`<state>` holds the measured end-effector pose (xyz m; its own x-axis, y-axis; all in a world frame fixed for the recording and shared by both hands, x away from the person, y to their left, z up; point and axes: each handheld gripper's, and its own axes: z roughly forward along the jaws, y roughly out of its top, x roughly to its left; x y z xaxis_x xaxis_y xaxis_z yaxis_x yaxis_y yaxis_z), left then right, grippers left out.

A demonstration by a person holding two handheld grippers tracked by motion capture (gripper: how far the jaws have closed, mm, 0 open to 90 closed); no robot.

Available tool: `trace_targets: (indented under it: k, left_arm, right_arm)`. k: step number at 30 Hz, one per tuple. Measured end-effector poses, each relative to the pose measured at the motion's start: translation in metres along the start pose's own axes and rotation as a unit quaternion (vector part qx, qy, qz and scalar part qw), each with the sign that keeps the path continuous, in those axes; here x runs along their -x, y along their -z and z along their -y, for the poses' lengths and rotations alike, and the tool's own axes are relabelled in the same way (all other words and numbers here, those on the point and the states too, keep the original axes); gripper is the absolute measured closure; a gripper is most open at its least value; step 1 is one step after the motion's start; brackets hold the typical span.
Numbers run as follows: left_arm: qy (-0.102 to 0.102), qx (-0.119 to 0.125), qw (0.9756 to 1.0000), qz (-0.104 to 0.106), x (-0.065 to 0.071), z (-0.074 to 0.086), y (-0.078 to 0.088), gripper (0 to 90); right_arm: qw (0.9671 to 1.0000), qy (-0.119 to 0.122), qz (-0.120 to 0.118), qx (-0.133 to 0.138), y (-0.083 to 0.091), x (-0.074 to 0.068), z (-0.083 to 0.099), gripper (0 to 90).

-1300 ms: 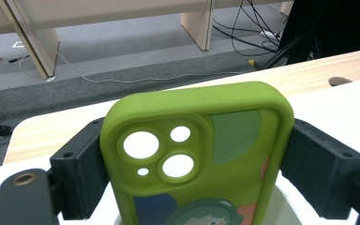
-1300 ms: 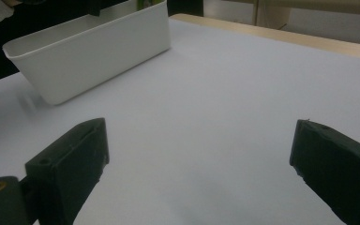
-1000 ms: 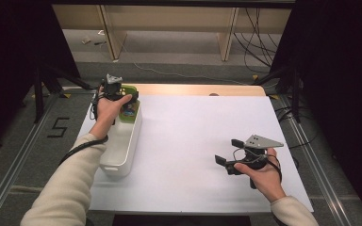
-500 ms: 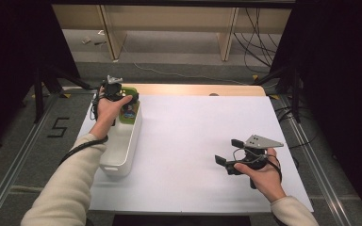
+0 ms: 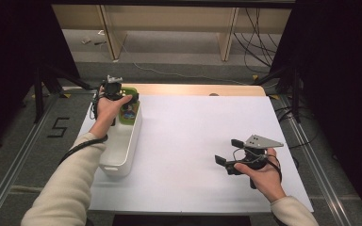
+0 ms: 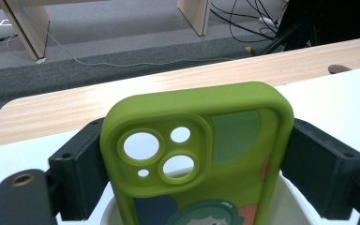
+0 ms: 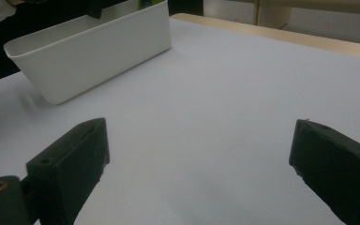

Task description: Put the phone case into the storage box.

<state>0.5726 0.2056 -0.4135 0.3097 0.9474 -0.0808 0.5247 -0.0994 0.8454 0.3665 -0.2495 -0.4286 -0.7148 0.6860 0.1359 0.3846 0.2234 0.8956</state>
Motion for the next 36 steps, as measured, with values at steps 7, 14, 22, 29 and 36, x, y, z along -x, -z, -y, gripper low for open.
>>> trace_targets:
  k: [7,14,22,29,36]
  left_arm:
    - [0.000,-0.010,0.9999,0.003,0.000,-0.003,-0.001,12.6]
    - [0.001,-0.016,0.9999,0.003,0.000,-0.003,-0.002,4.8]
    - [-0.005,-0.002,1.0000,0.005,-0.002,-0.008,0.000,0.0]
    - [-0.011,0.019,0.9998,0.003,-0.001,-0.014,0.005,0.0]
    - [-0.012,0.029,0.9995,0.001,-0.003,-0.016,0.015,0.0]
  right_arm:
    - [1.0000,0.000,-0.001,-0.001,0.000,0.000,0.000,6.2]
    - [1.0000,0.001,-0.003,-0.004,-0.001,0.000,0.001,6.2]
    - [1.0000,0.002,-0.006,-0.007,-0.001,0.000,0.001,6.2]
    - [0.9999,0.003,-0.006,-0.008,-0.001,0.000,0.001,6.2]
    - [1.0000,0.001,-0.004,-0.006,-0.001,0.000,0.000,6.1]
